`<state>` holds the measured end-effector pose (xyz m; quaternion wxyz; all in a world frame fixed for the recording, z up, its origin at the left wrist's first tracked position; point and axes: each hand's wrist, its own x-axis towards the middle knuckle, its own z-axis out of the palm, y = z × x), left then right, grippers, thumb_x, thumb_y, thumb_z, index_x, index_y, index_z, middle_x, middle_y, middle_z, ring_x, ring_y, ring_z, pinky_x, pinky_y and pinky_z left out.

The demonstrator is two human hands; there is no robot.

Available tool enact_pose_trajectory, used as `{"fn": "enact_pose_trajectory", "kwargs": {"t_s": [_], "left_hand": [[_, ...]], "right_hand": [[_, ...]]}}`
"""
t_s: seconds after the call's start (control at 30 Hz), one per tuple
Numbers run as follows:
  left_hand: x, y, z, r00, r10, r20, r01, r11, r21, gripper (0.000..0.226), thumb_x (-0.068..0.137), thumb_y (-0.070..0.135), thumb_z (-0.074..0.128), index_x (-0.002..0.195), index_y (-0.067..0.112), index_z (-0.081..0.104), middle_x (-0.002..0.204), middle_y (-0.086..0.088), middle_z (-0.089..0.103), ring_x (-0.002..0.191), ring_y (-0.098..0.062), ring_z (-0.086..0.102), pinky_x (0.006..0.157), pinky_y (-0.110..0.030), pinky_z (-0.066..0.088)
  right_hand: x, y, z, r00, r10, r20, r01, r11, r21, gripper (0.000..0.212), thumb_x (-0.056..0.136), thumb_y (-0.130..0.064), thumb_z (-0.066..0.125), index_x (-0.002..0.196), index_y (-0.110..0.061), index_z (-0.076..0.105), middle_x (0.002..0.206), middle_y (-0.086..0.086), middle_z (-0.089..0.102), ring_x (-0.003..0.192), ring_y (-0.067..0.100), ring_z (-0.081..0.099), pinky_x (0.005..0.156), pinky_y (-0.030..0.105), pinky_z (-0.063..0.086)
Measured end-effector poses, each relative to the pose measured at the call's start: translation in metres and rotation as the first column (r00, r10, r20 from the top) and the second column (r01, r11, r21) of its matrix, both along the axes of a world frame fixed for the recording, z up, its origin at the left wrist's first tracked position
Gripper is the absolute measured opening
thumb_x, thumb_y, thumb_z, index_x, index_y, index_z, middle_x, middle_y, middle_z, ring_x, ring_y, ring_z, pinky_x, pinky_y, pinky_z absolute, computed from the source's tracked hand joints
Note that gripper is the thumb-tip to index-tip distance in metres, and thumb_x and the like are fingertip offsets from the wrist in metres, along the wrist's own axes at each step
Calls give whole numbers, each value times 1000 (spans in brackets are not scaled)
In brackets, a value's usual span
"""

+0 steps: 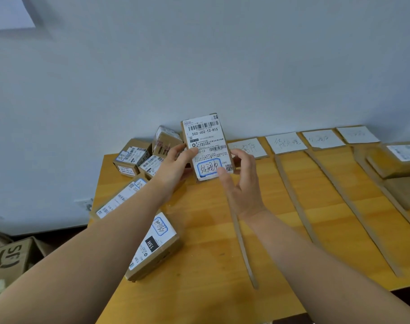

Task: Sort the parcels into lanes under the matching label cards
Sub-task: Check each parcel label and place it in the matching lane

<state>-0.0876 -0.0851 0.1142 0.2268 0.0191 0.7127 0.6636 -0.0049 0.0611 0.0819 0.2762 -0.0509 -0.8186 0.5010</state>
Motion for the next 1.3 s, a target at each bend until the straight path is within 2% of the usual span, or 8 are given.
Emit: {"fn": "enact_pose_trajectory", "kwargs": {"t_s": [0.23, 0.37, 0.47, 0.7, 0.8, 0.93, 1.13, 1.3], "left_hand": [[7, 20, -11, 997, -70, 8, 71, 996, -63, 56, 88, 43, 60, 138, 27, 39, 104, 4, 70, 99, -20, 66, 98, -41, 47], [15, 47, -8, 995, -100, -15, 99, 993, -58, 53, 89, 40, 60, 136, 27, 41, 106, 2, 69, 95, -19, 66, 87, -32, 47], [21, 69, -7, 992, -120, -25, 118, 991, -61, 61, 87, 41, 63, 140, 25, 39, 114, -3, 67, 100, -22, 65, 90, -33, 47], [53, 146, -4, 987, -153, -49, 150, 987, -59, 53, 89, 38, 62, 136, 25, 40, 107, -1, 69, 93, -20, 66, 78, -27, 48], [66, 189, -7, 988, -150, -40, 148, 988, -49, 49, 90, 40, 60, 133, 27, 42, 104, 0, 71, 93, -24, 68, 85, -33, 51], [84, 246, -14, 988, -156, -1, 156, 988, -18, 50, 89, 43, 59, 133, 27, 43, 103, 2, 73, 101, -30, 67, 92, -39, 51], [115, 315, -34, 976, -181, 124, 182, 983, 5, 52, 86, 46, 61, 132, 27, 46, 109, 0, 72, 104, -32, 67, 97, -46, 50], [122, 350, -49, 959, -178, 219, 188, 982, -27, 50, 86, 49, 62, 129, 24, 51, 114, 2, 70, 101, -22, 66, 94, -39, 50]], "right_hand": [[2, 28, 13, 995, -33, 91, 47, 985, -164, 31, 90, -37, 49, 114, -18, 55, 109, 2, 60, 97, 11, 60, 78, 32, 56], [10, 55, 20, 993, -42, 112, 65, 975, -214, 18, 95, -32, 50, 108, -21, 56, 100, -2, 63, 91, 12, 62, 71, 30, 56], [20, 78, 20, 990, -37, 137, 72, 964, -256, 9, 99, -23, 50, 107, -21, 55, 94, -7, 62, 83, 4, 62, 64, 19, 53], [51, 158, 24, 966, 42, 256, 37, 954, -298, 15, 99, -29, 49, 113, -22, 52, 103, -2, 65, 91, 10, 67, 71, 28, 58], [64, 205, 27, 941, 90, 327, 41, 928, -370, 26, 98, -35, 50, 115, -17, 55, 109, 5, 67, 93, 15, 69, 72, 28, 58], [83, 267, 30, 886, 185, 424, 39, 883, -467, 33, 97, -45, 47, 116, -20, 56, 99, -4, 72, 80, 4, 70, 64, 18, 53], [105, 341, 16, 814, 227, 534, 101, 851, -516, 34, 96, -46, 48, 115, -19, 54, 97, -1, 72, 84, 10, 68, 67, 25, 53], [106, 381, -1, 778, 250, 577, 128, 835, -535, 38, 96, -45, 49, 120, -15, 52, 96, 0, 72, 84, 12, 69, 70, 27, 54]]}}
